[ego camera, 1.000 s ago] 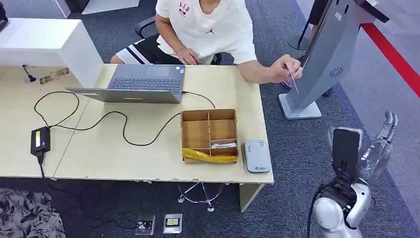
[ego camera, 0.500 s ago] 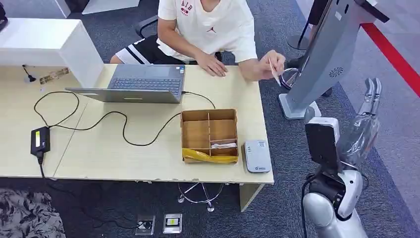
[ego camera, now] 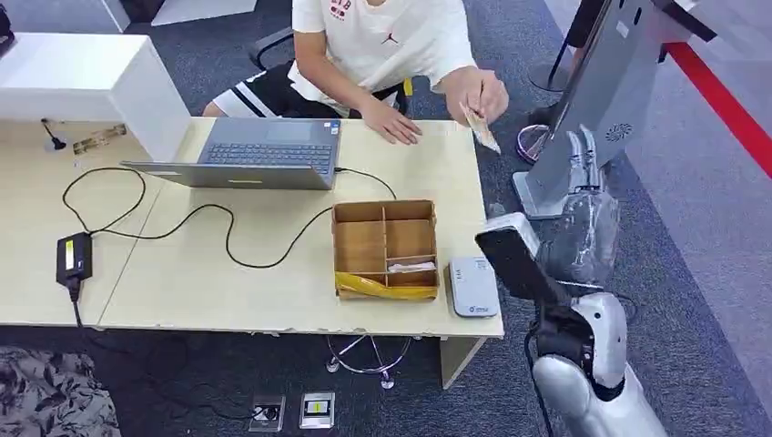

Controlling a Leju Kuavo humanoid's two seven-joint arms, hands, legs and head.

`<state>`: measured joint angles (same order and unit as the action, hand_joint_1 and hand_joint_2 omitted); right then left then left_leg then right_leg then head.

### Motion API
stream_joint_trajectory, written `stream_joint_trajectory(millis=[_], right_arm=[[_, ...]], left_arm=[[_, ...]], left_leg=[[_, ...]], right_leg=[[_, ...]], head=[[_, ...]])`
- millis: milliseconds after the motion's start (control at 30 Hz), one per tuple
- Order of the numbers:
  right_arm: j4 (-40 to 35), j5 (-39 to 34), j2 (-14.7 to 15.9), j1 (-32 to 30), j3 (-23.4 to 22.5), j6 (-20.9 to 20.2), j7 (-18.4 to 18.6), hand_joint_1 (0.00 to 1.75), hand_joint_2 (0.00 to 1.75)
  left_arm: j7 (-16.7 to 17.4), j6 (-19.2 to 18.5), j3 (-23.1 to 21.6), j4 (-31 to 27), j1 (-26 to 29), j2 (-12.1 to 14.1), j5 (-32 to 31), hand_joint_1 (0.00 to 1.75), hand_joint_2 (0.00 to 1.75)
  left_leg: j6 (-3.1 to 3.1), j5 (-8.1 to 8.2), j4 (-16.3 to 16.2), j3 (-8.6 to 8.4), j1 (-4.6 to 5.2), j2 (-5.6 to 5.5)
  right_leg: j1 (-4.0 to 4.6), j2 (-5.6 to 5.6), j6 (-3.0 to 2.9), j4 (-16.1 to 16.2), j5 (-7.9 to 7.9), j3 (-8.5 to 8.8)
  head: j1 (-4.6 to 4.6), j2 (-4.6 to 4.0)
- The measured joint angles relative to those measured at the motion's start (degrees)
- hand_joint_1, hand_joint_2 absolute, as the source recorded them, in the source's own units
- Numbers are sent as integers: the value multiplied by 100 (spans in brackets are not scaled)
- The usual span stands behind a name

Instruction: Pass the card to the sensor for recognition and then transmit it.

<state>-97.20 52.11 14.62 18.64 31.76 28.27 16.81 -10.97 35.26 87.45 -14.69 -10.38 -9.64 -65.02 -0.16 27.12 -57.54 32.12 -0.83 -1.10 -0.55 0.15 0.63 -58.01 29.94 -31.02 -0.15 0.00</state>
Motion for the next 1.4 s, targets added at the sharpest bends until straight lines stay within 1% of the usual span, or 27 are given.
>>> stream_joint_trajectory(millis=[33, 67, 100, 133, 267, 533, 800, 833, 867, 900, 933, 967, 1067, 1333, 1367, 1400], right_arm=[[2, -2, 9, 33, 64, -205, 9, 0, 175], [20, -39, 9, 170, 296, -655, 85, 0, 175], [116, -48, 9, 306, 474, -902, 120, 0, 175], [164, -42, 9, 342, 520, -945, 127, 0, 175], [391, 39, 2, 487, 691, -1035, 125, 0, 175], [932, 116, -133, 775, 931, -1031, 127, 0, 175], [1322, 85, -245, 873, 1102, -985, 101, 0, 175], [1372, 87, -256, 884, 1121, -978, 100, 38, 175], [1403, 87, -265, 892, 1137, -967, 101, 155, 175], [1438, 87, -271, 898, 1154, -959, 101, 155, 175], [1453, 90, -275, 899, 1168, -954, 101, 168, 175], [1473, 92, -278, 904, 1183, -941, 100, 171, 175], [1523, 105, -278, 915, 1233, -913, 101, 175, 175], [1635, 109, -269, 932, 1253, -856, 133, 175, 175], [1646, 109, -269, 935, 1253, -843, 138, 171, 175], [1656, 111, -267, 937, 1253, -836, 144, 171, 175]], left_arm=[[-9, 0, 0, 29, -3, 13, -18, 0, 175], [-53, 0, 0, 155, -4, 66, -79, 0, 175], [-59, 0, -2, 256, -16, 107, -112, 0, 175], [-59, 0, -2, 280, -17, 113, -114, 0, 175], [-59, 0, -2, 359, -20, 140, -118, 0, 175], [-79, 0, -6, 435, -28, 146, -120, 0, 175], [-142, 0, -7, 477, -30, 149, -131, 0, 175], [-155, 0, -9, 479, -30, 149, -140, 0, 175], [-157, 0, -9, 488, -30, 149, -158, 0, 175], [-158, 0, -9, 490, -29, 149, -171, 0, 175], [-157, 0, -9, 490, -29, 149, -171, 0, 175], [-157, 0, -9, 490, -29, 149, -175, 0, 175], [-157, 0, -9, 490, -29, 149, -186, 0, 175], [-158, 0, -9, 492, -29, 149, -267, 0, 175], [-157, 0, -9, 492, -28, 149, -288, 0, 175], [-157, 0, -9, 492, -28, 153, -291, 0, 175]], left_leg=[[0, 0, 0, 0, 0, 0], [0, 0, 0, 3, 0, -1], [0, 0, 0, 3, -1, -2], [0, 0, 0, 3, -1, -2], [0, 0, 0, 4, 0, -2], [0, 0, 0, 4, -1, -2], [0, 0, 0, 5, 0, -3], [0, 0, 0, 5, -1, -3], [0, 0, 0, 5, 0, -3], [0, 0, 0, 5, 0, -3], [0, 0, 0, 5, 0, -3], [0, 0, 0, 5, 0, -3], [0, 0, 0, 4, 0, -3], [0, 0, 0, 4, 0, -2], [0, 0, 0, 4, 0, -2], [0, 0, 0, 4, 0, -2]], right_leg=[[0, -1, 0, 0, 0, 0], [1, -1, 0, 0, 0, -1], [1, -1, 0, 0, 0, -1], [1, -1, 0, 0, 0, -1], [1, -1, 0, 0, 0, -1], [1, -1, 0, -1, 0, -2], [1, -2, 0, -1, 0, -2], [1, -1, 0, -1, 0, -2], [1, -1, 0, 0, 0, -2], [0, -1, 0, 0, 0, -3], [0, -1, 0, 0, 0, -2], [0, -2, 0, 0, 0, -3], [0, -1, 0, 0, 0, -3], [1, -1, 0, 0, 0, -4], [1, -1, 0, 0, 0, -4], [1, -1, 0, 0, 0, -4]], head=[[-2, 0], [-7, 0], [0, 0], [-2, 0], [-2, 0], [0, 0], [-2, 0], [-2, 0], [0, 0], [-2, -2], [-2, -2], [-2, 0], [-2, -2], [-2, 0], [-2, -2], [-2, 0]])
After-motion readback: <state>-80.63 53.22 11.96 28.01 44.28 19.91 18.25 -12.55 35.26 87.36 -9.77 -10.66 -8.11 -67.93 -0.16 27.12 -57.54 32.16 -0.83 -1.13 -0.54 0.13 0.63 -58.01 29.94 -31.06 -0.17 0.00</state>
